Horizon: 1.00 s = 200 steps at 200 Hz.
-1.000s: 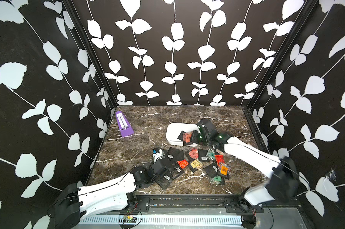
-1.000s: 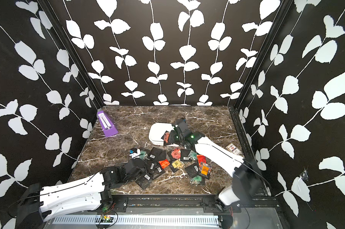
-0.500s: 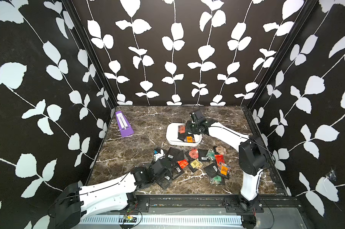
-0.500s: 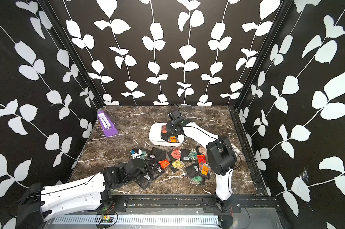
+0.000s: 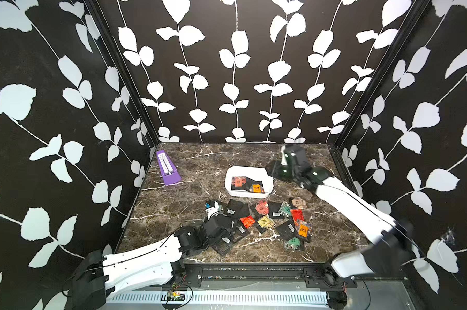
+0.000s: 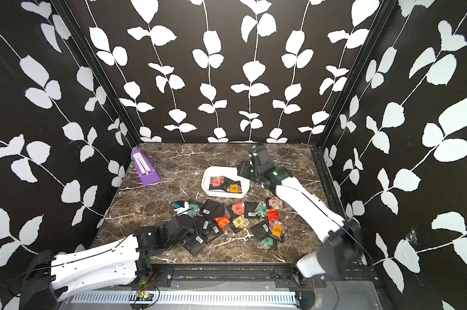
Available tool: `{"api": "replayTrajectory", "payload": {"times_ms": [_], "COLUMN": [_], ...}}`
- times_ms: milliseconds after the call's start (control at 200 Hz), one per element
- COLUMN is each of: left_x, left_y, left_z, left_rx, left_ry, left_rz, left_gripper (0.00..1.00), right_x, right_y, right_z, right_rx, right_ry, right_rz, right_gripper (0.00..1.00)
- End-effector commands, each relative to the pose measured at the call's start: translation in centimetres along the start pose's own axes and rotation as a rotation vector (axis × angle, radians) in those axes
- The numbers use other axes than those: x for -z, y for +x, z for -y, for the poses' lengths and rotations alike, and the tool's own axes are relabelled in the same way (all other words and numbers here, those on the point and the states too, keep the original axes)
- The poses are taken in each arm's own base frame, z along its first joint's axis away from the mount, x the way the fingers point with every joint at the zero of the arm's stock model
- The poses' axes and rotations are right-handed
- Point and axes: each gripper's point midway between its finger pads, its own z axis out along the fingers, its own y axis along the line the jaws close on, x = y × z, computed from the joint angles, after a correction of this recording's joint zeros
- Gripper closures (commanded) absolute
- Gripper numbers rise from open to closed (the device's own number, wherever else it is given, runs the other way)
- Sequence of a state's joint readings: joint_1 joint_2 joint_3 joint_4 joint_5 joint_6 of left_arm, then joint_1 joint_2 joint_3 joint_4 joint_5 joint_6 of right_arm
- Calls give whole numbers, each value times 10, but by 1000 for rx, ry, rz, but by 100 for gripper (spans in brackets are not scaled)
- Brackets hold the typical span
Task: Put the tea bags into the storage box
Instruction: Place the tea bag in the storage box, then pick up the tea bag from the center of the board.
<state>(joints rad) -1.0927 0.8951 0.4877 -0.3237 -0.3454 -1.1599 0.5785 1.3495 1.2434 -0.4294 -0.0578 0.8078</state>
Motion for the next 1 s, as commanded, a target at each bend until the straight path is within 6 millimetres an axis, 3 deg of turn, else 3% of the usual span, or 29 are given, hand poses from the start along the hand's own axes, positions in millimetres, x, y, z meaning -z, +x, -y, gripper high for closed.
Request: {"api": "replayTrajectory", "payload": {"times_ms": [0,115,240,435,635,800,995], "left_x": [-1,-6,-14,-29,-44,-49,-50], "left_y": [1,8,18,39,58,66,68], "left_z": [2,14,20,20,10,0,-12], "left_rx": [2,8,6,-2,32,39,37], "left_ry": [21,56,58,28,5,-26,-71], "left_rz": [1,-39,-96,-190,-249,-264,-262], "left_gripper": [62,64,67,74,79,80,80], "right_x": [12,28,29,10,-13,-33,-49], "right_y": [41,77,118,186,239,267,278], "right_z": [11,14,21,23,21,19,22], "right_rx": [-27,-70,-90,-122,-126,-132,-144], "right_ry": [-24,-65,-50,-39,-21,-10,5], "right_rz": [-67,-91,-142,-224,-290,-339,-350], "right_gripper": [49,49,50,50,51,58,59]}}
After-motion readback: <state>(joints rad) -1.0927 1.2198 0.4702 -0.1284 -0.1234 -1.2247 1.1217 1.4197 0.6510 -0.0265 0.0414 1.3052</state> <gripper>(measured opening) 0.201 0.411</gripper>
